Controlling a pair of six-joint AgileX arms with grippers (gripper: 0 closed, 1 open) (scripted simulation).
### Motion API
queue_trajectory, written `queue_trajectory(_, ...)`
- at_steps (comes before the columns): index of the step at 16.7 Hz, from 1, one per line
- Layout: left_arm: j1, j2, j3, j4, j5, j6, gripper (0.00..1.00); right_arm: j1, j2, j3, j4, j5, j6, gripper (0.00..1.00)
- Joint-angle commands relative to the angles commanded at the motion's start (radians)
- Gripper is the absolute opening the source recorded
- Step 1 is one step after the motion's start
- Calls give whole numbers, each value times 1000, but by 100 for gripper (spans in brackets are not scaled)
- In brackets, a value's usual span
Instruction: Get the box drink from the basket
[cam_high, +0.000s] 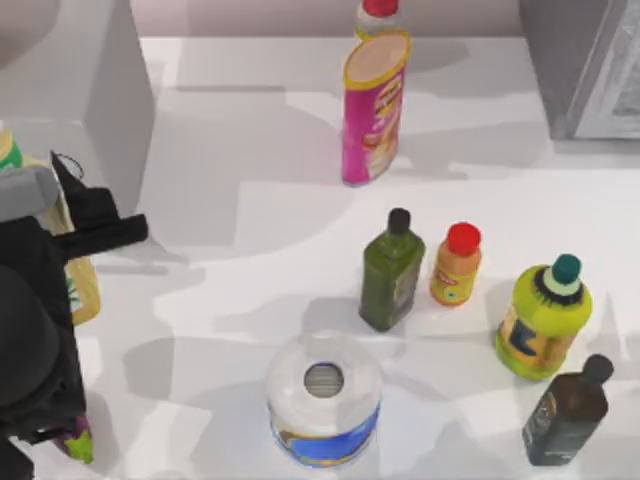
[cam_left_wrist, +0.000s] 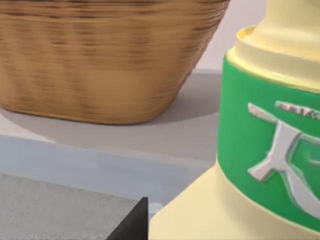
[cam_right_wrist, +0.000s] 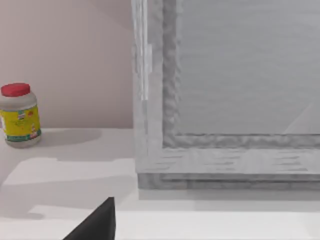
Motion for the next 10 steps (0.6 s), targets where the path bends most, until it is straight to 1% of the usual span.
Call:
queue_trajectory(3,30,101,4,104,30,-2,0,0,0,0,0,0,0,100)
queue_trajectory(10,129,388,1,385,138,-3,0,0,0,0,0,0,0,100)
